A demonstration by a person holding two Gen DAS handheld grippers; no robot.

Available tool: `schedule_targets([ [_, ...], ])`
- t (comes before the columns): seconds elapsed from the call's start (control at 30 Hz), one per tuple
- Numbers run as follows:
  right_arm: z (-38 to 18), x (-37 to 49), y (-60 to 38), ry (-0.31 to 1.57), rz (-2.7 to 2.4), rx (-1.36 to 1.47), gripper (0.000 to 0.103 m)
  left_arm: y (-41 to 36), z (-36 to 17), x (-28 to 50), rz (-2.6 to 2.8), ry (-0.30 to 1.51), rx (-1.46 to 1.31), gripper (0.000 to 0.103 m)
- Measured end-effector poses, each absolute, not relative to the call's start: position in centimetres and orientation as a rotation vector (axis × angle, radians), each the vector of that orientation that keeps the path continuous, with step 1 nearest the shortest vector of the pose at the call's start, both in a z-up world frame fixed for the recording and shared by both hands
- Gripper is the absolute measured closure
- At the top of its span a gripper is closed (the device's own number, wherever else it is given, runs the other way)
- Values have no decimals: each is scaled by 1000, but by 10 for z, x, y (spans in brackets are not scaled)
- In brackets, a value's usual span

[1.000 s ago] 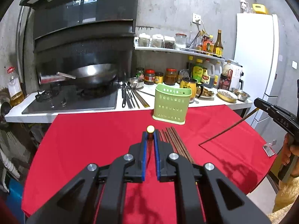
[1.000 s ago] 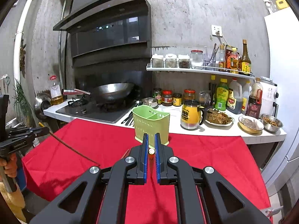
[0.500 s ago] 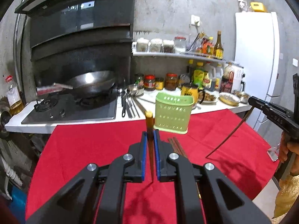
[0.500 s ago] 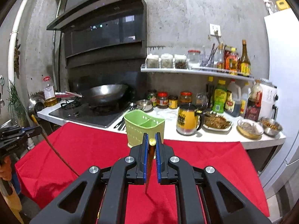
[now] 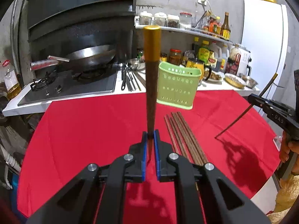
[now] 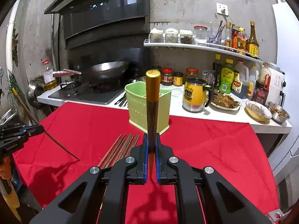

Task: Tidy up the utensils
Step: 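Lower the left chopstick into the green holder and open while the right tool does likewise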

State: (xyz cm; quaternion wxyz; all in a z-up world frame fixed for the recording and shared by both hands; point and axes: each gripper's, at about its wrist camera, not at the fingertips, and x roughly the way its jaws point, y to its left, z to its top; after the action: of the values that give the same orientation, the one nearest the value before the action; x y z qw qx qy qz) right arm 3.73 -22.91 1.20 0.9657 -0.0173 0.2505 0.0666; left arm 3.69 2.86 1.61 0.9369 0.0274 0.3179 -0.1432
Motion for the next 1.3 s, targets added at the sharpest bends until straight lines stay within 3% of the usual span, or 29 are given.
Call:
schedule_targets([
  [0.47,122,106,-225,192,105,-45,97,-39,119,153,-384,358,82,97],
  [0.87,39,224,-227,487,137,10,96,-95,36,275,-432,650,131,97],
  [0.93,31,228,-225,512,145,0,93,-94,28,280,-417,665,131,96],
  [0.97,29,227,-225,516,138,-5,84,-91,27,280,-397,656,124,96],
  [1.0,31,221,-228,502,127,-3,67,-87,30,277,-395,648,114,93],
  [1.07,38,205,-233,464,109,-6,53,-74,43,262,-406,609,76,82],
  [1.1,44,191,-237,442,99,-14,53,-68,52,255,-401,586,68,74],
  [1.23,62,142,-248,387,88,-8,50,-41,85,206,-376,491,60,69],
  [1.3,66,111,-253,374,82,-2,50,-28,94,183,-337,474,61,61],
])
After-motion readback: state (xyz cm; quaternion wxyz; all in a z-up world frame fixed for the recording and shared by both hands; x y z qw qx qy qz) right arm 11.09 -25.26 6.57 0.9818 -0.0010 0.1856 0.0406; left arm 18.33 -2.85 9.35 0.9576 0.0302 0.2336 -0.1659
